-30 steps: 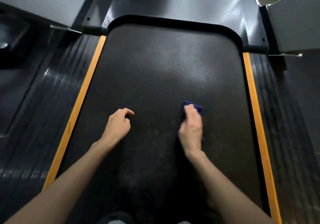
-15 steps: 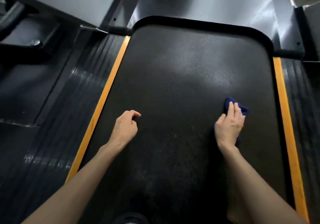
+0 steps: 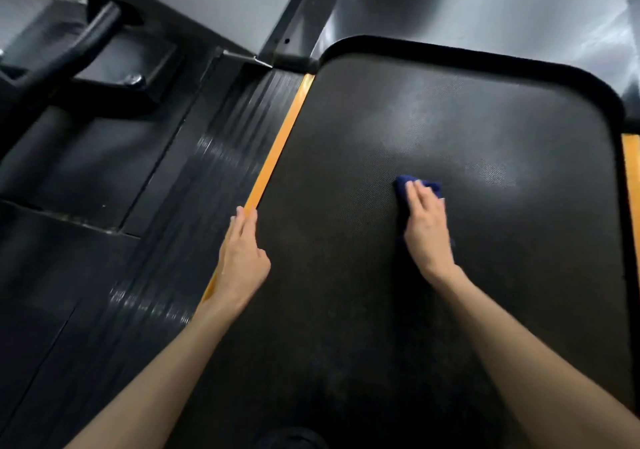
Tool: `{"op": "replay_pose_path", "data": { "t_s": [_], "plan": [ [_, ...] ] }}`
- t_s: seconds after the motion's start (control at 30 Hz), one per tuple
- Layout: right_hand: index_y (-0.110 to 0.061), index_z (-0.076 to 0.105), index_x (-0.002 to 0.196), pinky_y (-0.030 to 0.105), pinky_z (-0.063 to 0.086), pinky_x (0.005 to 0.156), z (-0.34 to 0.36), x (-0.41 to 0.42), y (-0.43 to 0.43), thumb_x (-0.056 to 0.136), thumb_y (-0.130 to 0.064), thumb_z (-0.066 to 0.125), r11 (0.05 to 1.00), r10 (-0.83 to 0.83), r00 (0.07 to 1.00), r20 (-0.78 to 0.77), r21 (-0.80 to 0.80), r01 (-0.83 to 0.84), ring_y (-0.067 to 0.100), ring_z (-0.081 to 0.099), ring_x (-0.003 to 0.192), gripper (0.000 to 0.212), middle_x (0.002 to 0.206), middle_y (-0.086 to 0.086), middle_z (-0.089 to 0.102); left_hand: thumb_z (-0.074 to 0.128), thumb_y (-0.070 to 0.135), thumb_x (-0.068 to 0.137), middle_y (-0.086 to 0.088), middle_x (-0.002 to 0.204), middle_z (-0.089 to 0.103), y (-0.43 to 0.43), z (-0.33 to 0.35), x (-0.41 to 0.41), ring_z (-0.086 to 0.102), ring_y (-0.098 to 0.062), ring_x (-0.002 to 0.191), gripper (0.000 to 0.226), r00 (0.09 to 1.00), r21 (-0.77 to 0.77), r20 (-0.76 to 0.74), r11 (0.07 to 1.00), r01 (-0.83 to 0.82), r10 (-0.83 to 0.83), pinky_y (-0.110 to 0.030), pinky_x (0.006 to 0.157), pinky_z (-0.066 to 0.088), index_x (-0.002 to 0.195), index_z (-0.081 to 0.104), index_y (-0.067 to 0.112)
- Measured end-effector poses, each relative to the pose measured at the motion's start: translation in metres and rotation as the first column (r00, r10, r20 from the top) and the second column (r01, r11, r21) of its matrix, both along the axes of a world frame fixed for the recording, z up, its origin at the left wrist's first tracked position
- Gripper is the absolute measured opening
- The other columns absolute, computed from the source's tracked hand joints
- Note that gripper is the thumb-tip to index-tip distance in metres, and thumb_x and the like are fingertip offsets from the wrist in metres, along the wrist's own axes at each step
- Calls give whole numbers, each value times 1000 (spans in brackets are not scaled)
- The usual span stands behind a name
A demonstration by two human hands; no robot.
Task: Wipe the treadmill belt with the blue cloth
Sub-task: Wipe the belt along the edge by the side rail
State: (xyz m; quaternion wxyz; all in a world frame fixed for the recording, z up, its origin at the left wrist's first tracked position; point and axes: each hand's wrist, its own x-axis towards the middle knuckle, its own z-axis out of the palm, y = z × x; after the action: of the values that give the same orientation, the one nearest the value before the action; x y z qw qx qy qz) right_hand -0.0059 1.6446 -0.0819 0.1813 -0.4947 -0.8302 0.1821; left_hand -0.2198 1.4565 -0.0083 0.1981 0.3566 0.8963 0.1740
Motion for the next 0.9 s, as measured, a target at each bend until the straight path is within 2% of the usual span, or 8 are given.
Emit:
{"op": "replay_pose_path", "data": {
  "t_s": [0.1, 0.17, 0.33, 0.43, 0.57, 0.67, 0.8, 0.9],
  "plan": [
    [5, 42, 135, 43, 19, 112, 3, -35, -13, 76, 7, 44, 990, -138, 988, -64, -45, 135, 41, 38, 127, 59, 138, 25, 42, 44, -4, 88, -8, 157, 3, -14, -1, -8, 1, -25, 144, 72, 998, -114, -38, 991, -63, 59, -37, 117, 11, 148, 5, 7],
    [1, 48, 132, 40, 23, 110, 3, -69, -58, 73, 6, 44, 983, 183, 978, -95, -10, -185, 40, 45, 121, 59, 134, 22, 47, 45, -3, 87, -7, 157, 4, -17, -2, -10, 2, -25, 144, 74, 997, -144, -70, 988, -53, 43, -37, 116, 14, 148, 6, 9],
    [-11, 35, 143, 29, 1, 116, 5, -97, -94, 89, -2, 45, 331, 940, 325, 104, -49, -942, 22, 21, 142, 56, 152, 8, 29, 50, -4, 84, 0, 156, 14, -21, 5, -23, 15, -21, 143, 75, 990, -163, -139, 987, 2, -25, -36, 112, 24, 148, 17, 18],
    [-5, 52, 131, 31, 21, 109, 10, -99, -32, 87, -3, 40, 573, 819, 574, 3, 26, -819, 30, 41, 128, 46, 135, 16, 50, 45, -13, 81, 7, 156, 14, -27, 8, -31, 13, -16, 143, 81, 999, -157, -50, 987, 9, -18, -37, 111, 26, 149, 18, 23],
    [0, 42, 137, 30, 13, 112, 13, -113, 11, 84, 5, 41, 981, 71, 992, -105, -174, -89, 34, 32, 134, 53, 144, 18, 38, 48, -9, 82, 9, 156, 14, -27, 13, -36, 14, -17, 143, 82, 995, -207, -51, 976, 68, -80, -41, 109, 31, 149, 16, 24],
    [-1, 49, 131, 35, 24, 109, 11, -133, -52, 78, 7, 38, 896, 411, 899, -151, -113, -429, 37, 42, 126, 54, 136, 18, 47, 47, -5, 85, 10, 154, 19, -28, 14, -42, 17, -15, 142, 76, 996, -189, -17, 979, 80, -85, -39, 110, 30, 148, 20, 27],
    [-13, 42, 140, 28, 7, 115, 9, -120, -102, 87, 4, 50, 266, 964, 266, 26, -39, -963, 21, 27, 139, 56, 149, 6, 35, 45, -9, 84, 9, 155, 16, -27, 14, -47, 14, -14, 142, 78, 996, -192, 40, 977, 92, -86, -35, 114, 24, 148, 19, 27],
    [-10, 48, 135, 41, 14, 112, 4, -137, -45, 81, 8, 57, 467, 882, 469, 43, 56, -883, 31, 38, 133, 58, 142, 13, 45, 43, -12, 83, 8, 156, 12, -26, 14, -46, 11, -17, 143, 80, 993, -216, 63, 970, 107, -96, -36, 114, 22, 149, 16, 26]
  ]
}}
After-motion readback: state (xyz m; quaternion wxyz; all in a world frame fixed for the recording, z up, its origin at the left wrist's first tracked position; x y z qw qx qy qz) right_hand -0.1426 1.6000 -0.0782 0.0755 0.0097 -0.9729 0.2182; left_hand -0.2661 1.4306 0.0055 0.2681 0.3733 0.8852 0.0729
